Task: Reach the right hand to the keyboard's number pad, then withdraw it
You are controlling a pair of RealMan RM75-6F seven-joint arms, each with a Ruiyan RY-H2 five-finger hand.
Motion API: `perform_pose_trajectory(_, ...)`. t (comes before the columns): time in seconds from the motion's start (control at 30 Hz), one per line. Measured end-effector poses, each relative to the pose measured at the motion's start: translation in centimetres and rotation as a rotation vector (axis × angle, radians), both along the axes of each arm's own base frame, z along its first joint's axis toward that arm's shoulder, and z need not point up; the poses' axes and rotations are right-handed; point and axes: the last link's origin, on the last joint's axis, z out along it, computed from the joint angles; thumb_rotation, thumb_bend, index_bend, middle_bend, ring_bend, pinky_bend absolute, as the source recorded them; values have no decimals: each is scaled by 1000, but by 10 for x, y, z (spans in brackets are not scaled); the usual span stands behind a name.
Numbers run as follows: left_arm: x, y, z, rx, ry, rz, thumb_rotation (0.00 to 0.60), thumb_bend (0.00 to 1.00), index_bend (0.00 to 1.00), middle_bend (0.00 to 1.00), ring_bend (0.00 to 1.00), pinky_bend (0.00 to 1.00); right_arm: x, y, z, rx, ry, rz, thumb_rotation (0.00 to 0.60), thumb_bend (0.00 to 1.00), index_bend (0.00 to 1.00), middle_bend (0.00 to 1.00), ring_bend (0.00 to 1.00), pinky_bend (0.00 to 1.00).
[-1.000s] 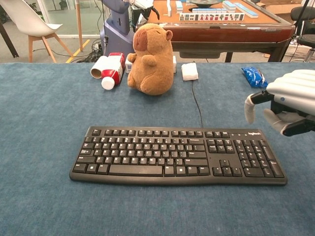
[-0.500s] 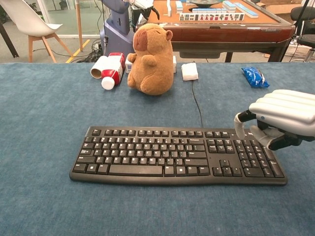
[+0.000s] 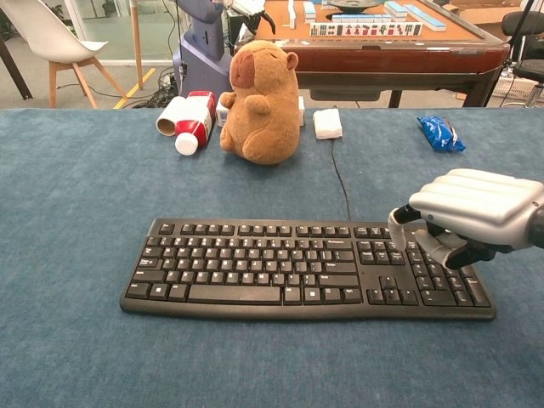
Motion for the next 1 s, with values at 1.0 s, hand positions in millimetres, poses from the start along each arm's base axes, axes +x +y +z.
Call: perform_pose_trajectory(1.0, -2, 0, 5, 10, -1, 14, 600, 224, 591, 627, 469, 792, 1, -4, -13, 25, 20, -15, 600, 1000, 415, 1000, 1000, 1000)
